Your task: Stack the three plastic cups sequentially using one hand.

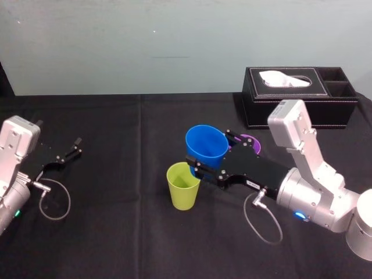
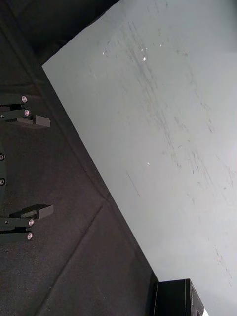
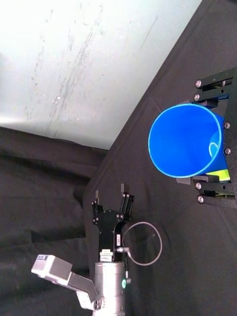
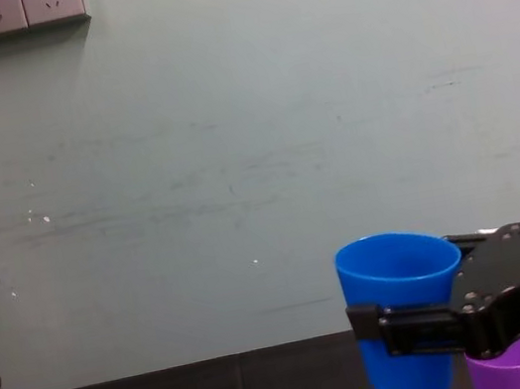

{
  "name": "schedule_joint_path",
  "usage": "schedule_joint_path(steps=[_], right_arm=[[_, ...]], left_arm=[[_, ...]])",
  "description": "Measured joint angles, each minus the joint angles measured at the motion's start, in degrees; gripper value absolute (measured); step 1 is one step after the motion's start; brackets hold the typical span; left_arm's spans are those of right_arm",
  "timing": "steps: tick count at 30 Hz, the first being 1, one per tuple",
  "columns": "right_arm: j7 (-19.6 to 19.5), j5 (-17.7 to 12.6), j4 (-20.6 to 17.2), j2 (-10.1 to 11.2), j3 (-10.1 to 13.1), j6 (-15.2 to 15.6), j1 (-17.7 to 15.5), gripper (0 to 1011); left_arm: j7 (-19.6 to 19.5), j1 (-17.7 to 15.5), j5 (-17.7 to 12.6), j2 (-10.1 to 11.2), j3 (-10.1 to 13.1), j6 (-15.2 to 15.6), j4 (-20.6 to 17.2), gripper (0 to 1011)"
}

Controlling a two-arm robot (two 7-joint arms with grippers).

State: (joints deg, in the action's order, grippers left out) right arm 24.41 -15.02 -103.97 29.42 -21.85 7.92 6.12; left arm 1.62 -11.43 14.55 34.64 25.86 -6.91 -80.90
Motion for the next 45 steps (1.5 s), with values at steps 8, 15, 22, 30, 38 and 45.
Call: schedule_joint_path(steps=[8,15,22,30,38,45], right_arm=[[-0.1,0.0,1.9,-1.4,-1.1,0.4,1.3,729],[-0.1,0.1,3.3,-2.2,-1.9,0.6,2.0,729],[0.0,-0.4,4.3,-2.8,-2.3,0.9,2.6,728],[0.0,-0.1,5.1,-3.3,-3.2,0.9,3.2,729],[-0.1,0.3,5.5,-3.6,-3.6,0.7,3.4,729],[-0.2,1.1,6.6,-4.2,-4.1,0.6,4.2,728]], left_arm=[[0.0,0.0,0.0,0.0,0.0,0.0,0.0,1010],[0.0,0.0,0.0,0.0,0.0,0.0,0.0,1010],[0.0,0.0,0.0,0.0,0.0,0.0,0.0,1010],[0.0,0.0,0.0,0.0,0.0,0.0,0.0,1010],[0.0,0.0,0.0,0.0,0.0,0.0,0.0,1010],[0.0,0.0,0.0,0.0,0.0,0.0,0.0,1010]])
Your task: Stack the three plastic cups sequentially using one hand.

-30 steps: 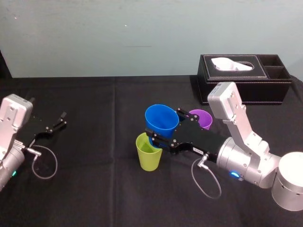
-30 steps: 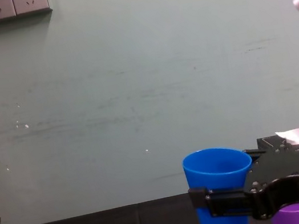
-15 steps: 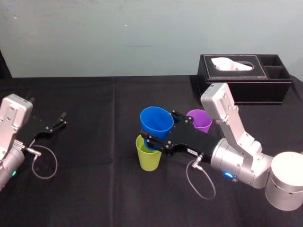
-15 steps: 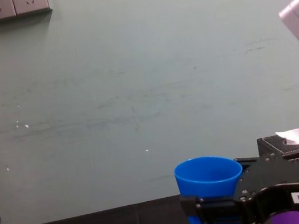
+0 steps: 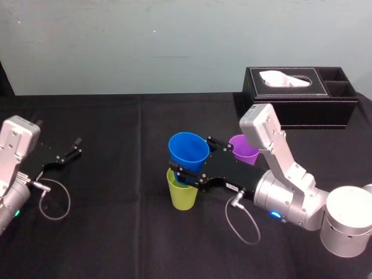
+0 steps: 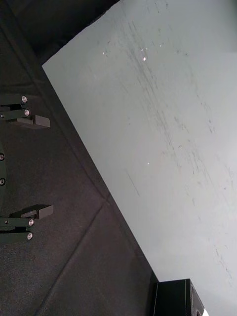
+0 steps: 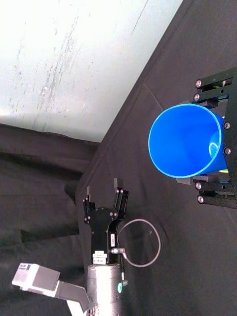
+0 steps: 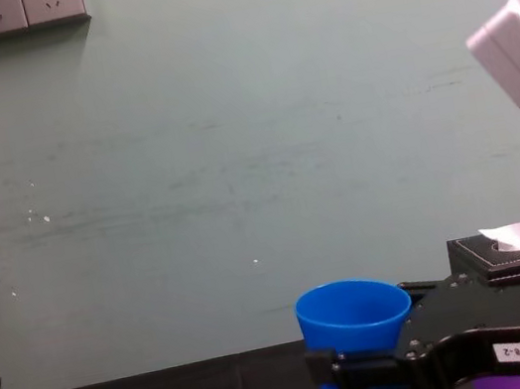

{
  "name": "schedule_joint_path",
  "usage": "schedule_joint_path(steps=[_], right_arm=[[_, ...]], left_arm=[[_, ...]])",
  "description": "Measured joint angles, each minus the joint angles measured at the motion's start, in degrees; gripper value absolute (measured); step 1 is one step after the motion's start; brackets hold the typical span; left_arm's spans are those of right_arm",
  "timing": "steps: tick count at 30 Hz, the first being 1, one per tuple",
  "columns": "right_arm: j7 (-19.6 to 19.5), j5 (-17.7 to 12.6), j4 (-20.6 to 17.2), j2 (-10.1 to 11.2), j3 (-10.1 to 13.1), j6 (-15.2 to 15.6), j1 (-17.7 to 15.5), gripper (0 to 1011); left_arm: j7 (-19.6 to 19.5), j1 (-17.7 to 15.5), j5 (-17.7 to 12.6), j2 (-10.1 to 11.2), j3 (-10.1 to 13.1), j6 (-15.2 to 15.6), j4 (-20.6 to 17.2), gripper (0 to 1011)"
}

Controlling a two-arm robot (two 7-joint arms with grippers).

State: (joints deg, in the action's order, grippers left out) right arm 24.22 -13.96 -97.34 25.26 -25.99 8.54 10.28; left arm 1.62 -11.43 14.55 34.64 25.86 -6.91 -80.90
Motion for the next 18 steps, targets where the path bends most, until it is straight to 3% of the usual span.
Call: schedule_joint_path(steps=[18], right_arm=[[0.0,0.5,2.1,-1.1,-0.3,0.2,1.3,728]], left_arm=[[0.0,0.0,0.0,0.0,0.0,0.0,0.0,1010]])
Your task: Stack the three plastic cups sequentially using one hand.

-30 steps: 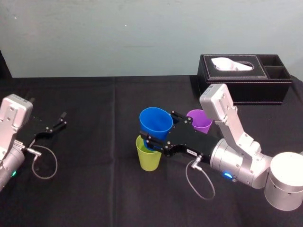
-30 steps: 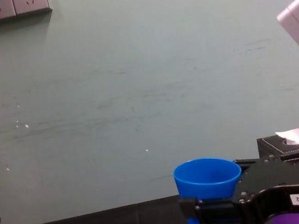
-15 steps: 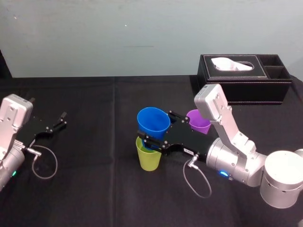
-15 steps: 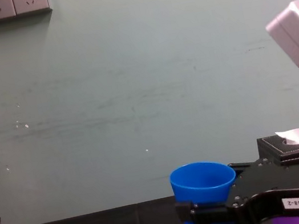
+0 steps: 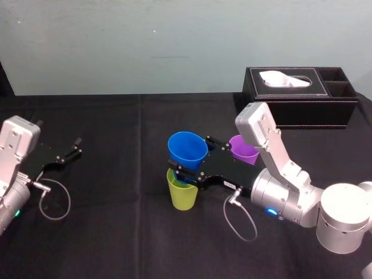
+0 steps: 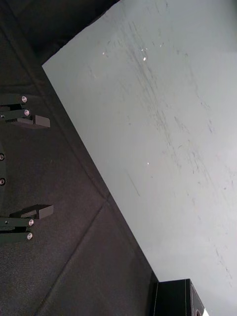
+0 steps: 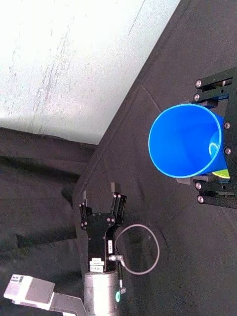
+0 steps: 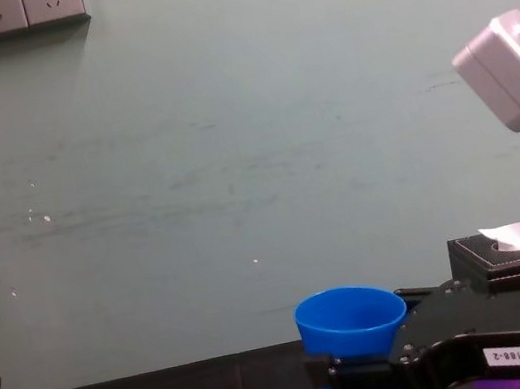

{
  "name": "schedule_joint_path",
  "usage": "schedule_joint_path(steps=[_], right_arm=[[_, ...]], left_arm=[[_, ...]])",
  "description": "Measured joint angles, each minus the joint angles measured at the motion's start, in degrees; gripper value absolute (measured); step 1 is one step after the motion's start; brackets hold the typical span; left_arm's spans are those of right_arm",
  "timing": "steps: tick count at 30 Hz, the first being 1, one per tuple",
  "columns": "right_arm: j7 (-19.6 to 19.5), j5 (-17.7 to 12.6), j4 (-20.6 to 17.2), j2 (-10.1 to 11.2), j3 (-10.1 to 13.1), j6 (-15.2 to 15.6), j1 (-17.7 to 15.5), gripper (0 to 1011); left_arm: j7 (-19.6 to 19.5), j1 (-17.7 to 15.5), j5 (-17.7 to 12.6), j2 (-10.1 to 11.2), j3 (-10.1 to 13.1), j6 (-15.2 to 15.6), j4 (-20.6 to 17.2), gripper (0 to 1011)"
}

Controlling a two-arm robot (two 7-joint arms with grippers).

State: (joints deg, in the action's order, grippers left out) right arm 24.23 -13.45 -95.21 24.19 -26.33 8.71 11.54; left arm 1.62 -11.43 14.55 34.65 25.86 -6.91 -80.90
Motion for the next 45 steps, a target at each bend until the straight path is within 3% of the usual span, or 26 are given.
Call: schedule_joint_path(steps=[25,45], right_arm=[[0.4,1.2,3.6,-1.4,-1.2,-0.8,0.7,729],[0.2,1.6,3.9,-1.6,-1.3,-0.9,0.4,729]], left_arm=[[0.0,0.0,0.0,0.0,0.0,0.0,0.0,1010],[0.0,0.0,0.0,0.0,0.0,0.0,0.0,1010]])
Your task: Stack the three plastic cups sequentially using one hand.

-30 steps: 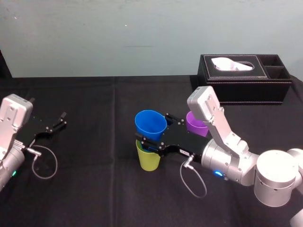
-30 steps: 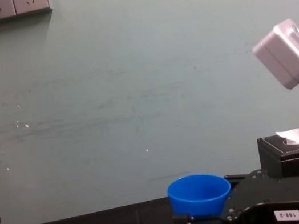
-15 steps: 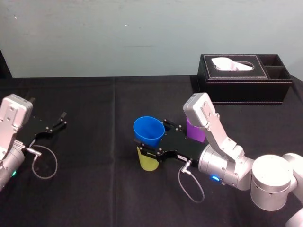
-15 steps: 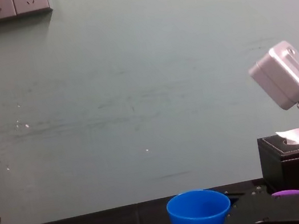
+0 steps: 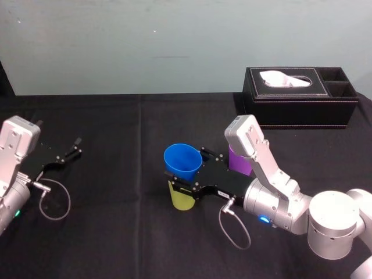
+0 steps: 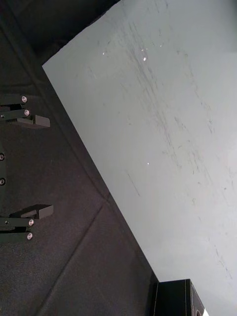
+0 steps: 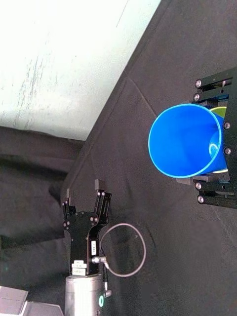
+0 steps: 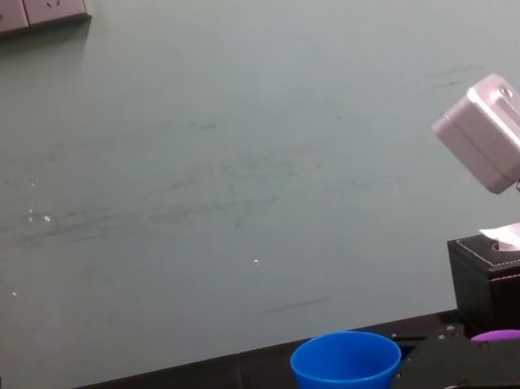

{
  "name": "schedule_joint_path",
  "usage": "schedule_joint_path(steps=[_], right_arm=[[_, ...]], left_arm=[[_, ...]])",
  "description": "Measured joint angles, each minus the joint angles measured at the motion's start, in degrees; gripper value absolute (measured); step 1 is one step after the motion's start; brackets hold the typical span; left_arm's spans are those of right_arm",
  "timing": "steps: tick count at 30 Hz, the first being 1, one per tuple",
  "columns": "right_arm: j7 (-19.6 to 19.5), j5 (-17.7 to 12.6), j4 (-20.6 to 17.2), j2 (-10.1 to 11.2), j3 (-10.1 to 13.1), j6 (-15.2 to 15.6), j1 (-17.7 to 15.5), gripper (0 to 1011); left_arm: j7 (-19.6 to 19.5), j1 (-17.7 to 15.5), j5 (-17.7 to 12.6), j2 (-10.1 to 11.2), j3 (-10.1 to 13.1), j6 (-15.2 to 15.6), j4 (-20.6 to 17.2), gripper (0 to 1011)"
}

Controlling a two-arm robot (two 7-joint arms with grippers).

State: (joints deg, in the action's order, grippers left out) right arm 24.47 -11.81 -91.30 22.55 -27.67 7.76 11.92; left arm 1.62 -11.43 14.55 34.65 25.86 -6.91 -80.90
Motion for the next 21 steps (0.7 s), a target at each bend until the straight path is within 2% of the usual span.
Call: schedule_joint_path(steps=[5,15,21], right_arm=[[0.0,0.0,0.0,0.0,0.0,0.0,0.0,737],[0.0,-0.1,-0.1,0.1,0.1,0.0,0.0,983],[0.0,-0.1,-0.1,0.1,0.1,0.1,0.0,1003]], left_arm=[[0.0,0.0,0.0,0.0,0.0,0.0,0.0,1010],[0.0,0.0,0.0,0.0,0.0,0.0,0.0,1010],[0.0,0.0,0.0,0.0,0.0,0.0,0.0,1010]])
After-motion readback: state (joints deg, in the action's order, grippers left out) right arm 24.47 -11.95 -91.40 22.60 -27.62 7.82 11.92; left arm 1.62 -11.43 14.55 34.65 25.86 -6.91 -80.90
